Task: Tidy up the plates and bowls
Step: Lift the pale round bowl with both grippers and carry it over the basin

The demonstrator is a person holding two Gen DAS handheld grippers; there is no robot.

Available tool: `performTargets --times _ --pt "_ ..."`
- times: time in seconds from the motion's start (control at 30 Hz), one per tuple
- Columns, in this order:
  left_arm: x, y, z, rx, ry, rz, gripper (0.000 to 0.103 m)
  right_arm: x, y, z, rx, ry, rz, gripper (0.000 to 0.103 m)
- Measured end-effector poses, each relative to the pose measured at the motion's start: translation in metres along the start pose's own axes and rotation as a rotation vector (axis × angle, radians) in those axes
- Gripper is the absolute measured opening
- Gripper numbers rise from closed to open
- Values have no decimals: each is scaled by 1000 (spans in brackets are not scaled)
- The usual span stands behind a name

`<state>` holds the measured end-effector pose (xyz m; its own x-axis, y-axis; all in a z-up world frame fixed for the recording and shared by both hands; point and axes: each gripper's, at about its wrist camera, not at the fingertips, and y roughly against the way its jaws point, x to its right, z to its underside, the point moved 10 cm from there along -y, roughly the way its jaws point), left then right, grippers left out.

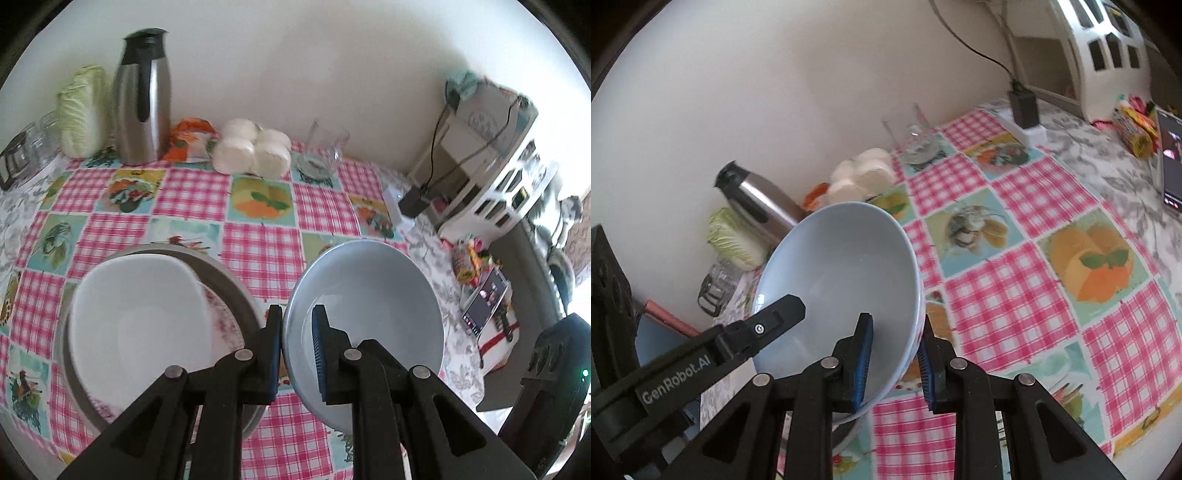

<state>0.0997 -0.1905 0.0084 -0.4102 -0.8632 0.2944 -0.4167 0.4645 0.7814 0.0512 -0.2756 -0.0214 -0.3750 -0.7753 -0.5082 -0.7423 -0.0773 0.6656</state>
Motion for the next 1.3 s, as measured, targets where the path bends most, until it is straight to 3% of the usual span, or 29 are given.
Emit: performTargets --times 0.27,0.63,0.93,1.3 --pt "-38 39 -5 98 52 9 16 -53 6 10 10 100 -45 25" --pt "-90 70 -5 175 152 16 16 -108 -8 31 -11 194 -70 25" --pt "-123 70 3 177 235 26 16 -130 -27 48 -39 245 -68 25" --pt "-133 51 8 154 278 58 16 -129 -41 49 -38 271 -17 25"
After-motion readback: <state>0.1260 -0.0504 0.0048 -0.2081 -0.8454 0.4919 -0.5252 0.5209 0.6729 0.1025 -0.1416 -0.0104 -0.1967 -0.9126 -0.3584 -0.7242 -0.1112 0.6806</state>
